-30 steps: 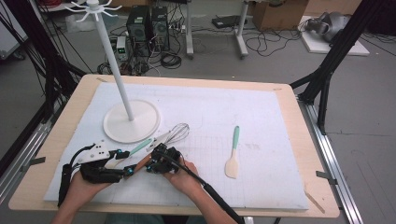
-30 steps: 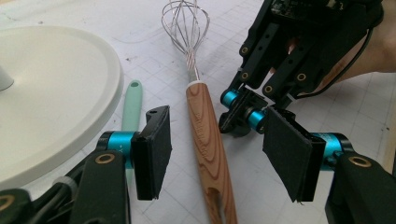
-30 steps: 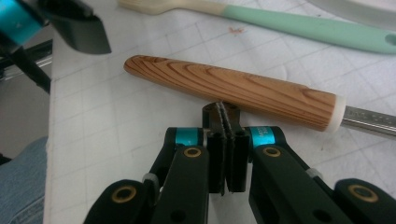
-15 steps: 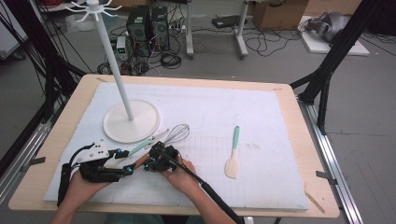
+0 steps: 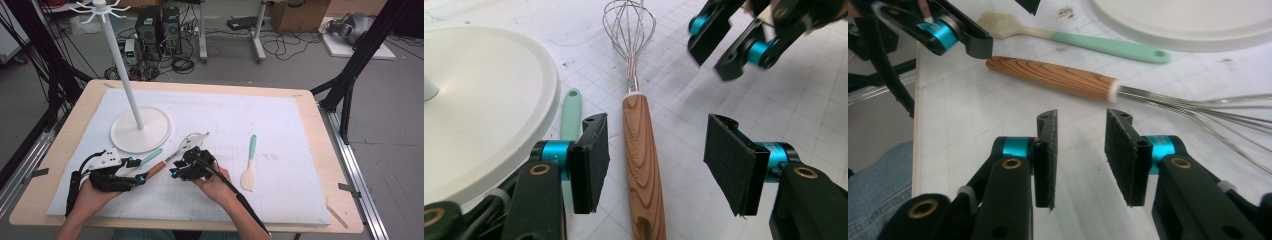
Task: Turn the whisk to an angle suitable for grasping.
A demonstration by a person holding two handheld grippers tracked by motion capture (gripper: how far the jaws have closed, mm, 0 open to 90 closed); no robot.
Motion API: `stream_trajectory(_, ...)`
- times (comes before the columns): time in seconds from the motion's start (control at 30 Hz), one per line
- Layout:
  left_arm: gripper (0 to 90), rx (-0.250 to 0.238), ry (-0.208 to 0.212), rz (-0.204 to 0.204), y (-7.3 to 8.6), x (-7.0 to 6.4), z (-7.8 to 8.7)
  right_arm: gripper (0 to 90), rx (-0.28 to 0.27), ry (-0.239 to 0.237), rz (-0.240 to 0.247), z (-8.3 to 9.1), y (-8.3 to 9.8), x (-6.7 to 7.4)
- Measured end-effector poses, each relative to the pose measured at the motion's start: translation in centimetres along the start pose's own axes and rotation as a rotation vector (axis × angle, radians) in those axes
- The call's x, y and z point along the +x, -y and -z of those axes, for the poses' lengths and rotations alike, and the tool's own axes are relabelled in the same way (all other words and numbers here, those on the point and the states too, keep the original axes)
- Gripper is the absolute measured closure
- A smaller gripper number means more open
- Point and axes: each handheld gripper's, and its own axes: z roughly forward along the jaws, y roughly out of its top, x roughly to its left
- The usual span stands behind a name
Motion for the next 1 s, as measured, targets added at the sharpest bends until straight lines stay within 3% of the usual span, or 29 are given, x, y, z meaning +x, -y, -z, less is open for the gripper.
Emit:
stream_trajectory(0.43,45.7,0.034,-0.002,0.012,-0.6,0.5,-2.1,53.0,-0.079,0.053,-0.012,4.5,1.5,-1.2)
stream_trajectory(1.0,48.6,0.130,-0.002,0.007,-0.6,0.6,-4.6,51.0,-0.113,0.084,-0.029,6.5,2.6,-1.6)
